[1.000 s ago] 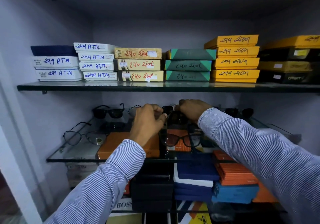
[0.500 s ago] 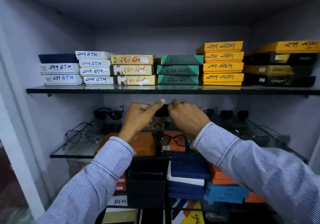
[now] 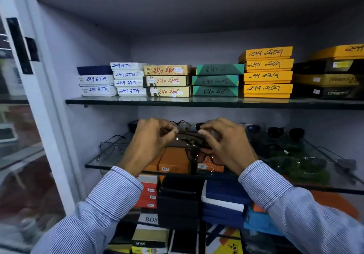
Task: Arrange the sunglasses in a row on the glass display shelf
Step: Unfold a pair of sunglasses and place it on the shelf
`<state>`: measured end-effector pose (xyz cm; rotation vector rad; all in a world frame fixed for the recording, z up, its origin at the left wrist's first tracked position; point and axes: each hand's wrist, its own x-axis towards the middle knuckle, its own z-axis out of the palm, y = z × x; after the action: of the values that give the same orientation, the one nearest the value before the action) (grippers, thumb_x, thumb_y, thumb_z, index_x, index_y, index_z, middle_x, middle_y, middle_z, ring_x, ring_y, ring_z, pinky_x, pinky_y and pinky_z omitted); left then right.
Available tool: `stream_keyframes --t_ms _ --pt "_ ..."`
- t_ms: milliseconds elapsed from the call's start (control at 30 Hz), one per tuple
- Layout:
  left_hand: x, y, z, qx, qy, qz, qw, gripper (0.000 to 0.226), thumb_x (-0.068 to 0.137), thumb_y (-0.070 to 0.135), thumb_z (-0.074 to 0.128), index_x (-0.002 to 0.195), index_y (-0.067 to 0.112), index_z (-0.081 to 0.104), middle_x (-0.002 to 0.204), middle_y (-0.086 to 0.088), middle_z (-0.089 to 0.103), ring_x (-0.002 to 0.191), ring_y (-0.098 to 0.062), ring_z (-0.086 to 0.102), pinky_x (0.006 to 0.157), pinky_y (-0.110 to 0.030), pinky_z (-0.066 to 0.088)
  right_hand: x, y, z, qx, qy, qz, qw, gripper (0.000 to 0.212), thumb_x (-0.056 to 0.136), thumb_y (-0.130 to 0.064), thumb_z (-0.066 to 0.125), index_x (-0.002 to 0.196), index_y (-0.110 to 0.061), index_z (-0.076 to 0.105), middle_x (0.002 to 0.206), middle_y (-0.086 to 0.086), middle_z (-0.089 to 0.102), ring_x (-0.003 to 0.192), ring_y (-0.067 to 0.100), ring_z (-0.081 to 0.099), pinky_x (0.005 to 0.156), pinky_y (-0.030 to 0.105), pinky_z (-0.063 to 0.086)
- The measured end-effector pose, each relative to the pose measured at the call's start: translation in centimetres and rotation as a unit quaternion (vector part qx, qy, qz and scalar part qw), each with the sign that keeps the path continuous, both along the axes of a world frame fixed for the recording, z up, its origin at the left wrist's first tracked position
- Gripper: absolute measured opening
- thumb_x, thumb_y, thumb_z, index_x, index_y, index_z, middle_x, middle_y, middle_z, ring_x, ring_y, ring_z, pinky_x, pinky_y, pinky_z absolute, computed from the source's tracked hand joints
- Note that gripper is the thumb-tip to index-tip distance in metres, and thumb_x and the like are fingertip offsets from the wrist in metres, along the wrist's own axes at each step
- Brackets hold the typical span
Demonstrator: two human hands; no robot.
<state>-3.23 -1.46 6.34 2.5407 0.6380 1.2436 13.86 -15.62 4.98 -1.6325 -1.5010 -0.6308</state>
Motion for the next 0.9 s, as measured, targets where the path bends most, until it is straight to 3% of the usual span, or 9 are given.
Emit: stream_keyframes --t_ms 67,133,200,300,367,467,633,767,900 --pt "-1.0 0.6 -0.3 0.024 -0.01 -0.012 1.0 0.017 0.09 0.024 0.074 0.104 0.017 0.081 0.087 0.011 0.075 0.075 0.003 0.068 0.068 -0.014 0.057 0.1 0.6 0.4 -0.05 0.008 -0.031 0.998 0.033 0.091 -0.038 0.065 0.118 -0.019 0.069 0.113 0.0 0.069 0.105 0.016 0.059 0.092 0.035 0.051" --pt "-2.0 1.5 -0.5 0.045 -0.027 -0.026 0.998 0.018 0.091 0.023 0.073 0.105 0.014 0.081 0.094 0.006 0.077 0.079 -0.001 0.069 0.074 -0.022 0.061 -0.5 1.6 0.8 -0.116 0.033 -0.028 0.992 0.036 0.09 -0.042 0.066 0.119 -0.021 0.07 0.115 -0.001 0.071 0.097 0.01 0.061 0.085 0.027 0.05" --pt "-2.5 2.1 -0.6 0.05 -0.042 -0.033 0.997 0.019 0.091 0.022 0.072 0.106 0.013 0.081 0.094 0.009 0.074 0.078 0.005 0.066 0.074 -0.013 0.058 -1.1 2.2 1.1 -0.145 0.057 -0.014 0.988 0.032 0.087 -0.04 0.07 0.113 -0.022 0.073 0.107 -0.003 0.075 0.077 -0.006 0.057 0.069 0.012 0.044" --pt "-4.0 4.1 -0.8 0.038 -0.056 -0.042 0.997 0.018 0.092 0.02 0.072 0.106 0.012 0.081 0.088 0.014 0.07 0.072 0.01 0.063 0.066 0.0 0.049 -2.6 3.8 1.0 -0.127 0.101 -0.014 0.987 0.036 0.082 -0.035 0.077 0.115 -0.024 0.072 0.108 -0.005 0.073 0.07 -0.012 0.055 0.063 0.002 0.037" --pt "-5.0 5.3 -0.9 0.009 -0.069 -0.055 0.996 0.017 0.093 0.02 0.072 0.105 0.013 0.081 0.082 0.015 0.07 0.07 0.007 0.066 0.063 -0.001 0.049 -3.8 4.5 0.8 -0.091 0.109 -0.026 0.99 0.034 0.079 -0.035 0.08 0.11 -0.027 0.068 0.109 -0.005 0.066 0.068 -0.006 0.061 0.063 0.004 0.041" --pt "-6.2 6.9 -0.9 -0.008 -0.08 -0.066 0.995 0.014 0.094 0.02 0.071 0.102 0.014 0.081 0.074 0.015 0.07 0.068 0.002 0.069 0.06 -0.004 0.052 -6.1 5.4 0.5 -0.058 0.107 -0.046 0.991 0.025 0.074 -0.046 0.08 0.089 -0.034 0.064 0.091 -0.016 0.06 0.065 -0.001 0.063 0.055 0.006 0.044" --pt "-6.7 7.9 -1.0 -0.02 -0.101 -0.051 0.993 0.015 0.094 0.02 0.071 0.101 0.012 0.08 0.074 0.011 0.07 0.064 0.008 0.063 0.06 -0.001 0.051 -8.1 6.5 0.5 -0.095 0.114 -0.05 0.988 0.021 0.074 -0.045 0.079 0.089 -0.03 0.076 0.069 -0.023 0.063 0.08 -0.017 0.059 0.056 -0.001 0.044" --pt "-6.6 7.9 -1.2 -0.034 -0.1 -0.038 0.994 0.016 0.097 0.023 0.067 0.101 0.013 0.078 0.075 0.01 0.07 0.067 0.005 0.066 0.059 -0.008 0.053 -7.9 6.6 1.4 -0.108 0.121 -0.057 0.985 0.013 0.077 -0.035 0.08 0.083 -0.023 0.081 0.065 -0.018 0.068 0.07 -0.007 0.066 0.056 0.001 0.047" --pt "-5.8 7.6 -1.3 -0.03 -0.09 0.005 0.995 0.014 0.096 0.021 0.067 0.096 0.014 0.079 0.069 0.014 0.065 0.057 0.009 0.061 0.051 0.0 0.047 -7.8 6.6 1.9 -0.121 0.11 -0.087 0.983 0.009 0.076 -0.03 0.083 0.077 -0.021 0.081 0.062 -0.012 0.071 0.055 -0.001 0.067 0.049 0.005 0.05"
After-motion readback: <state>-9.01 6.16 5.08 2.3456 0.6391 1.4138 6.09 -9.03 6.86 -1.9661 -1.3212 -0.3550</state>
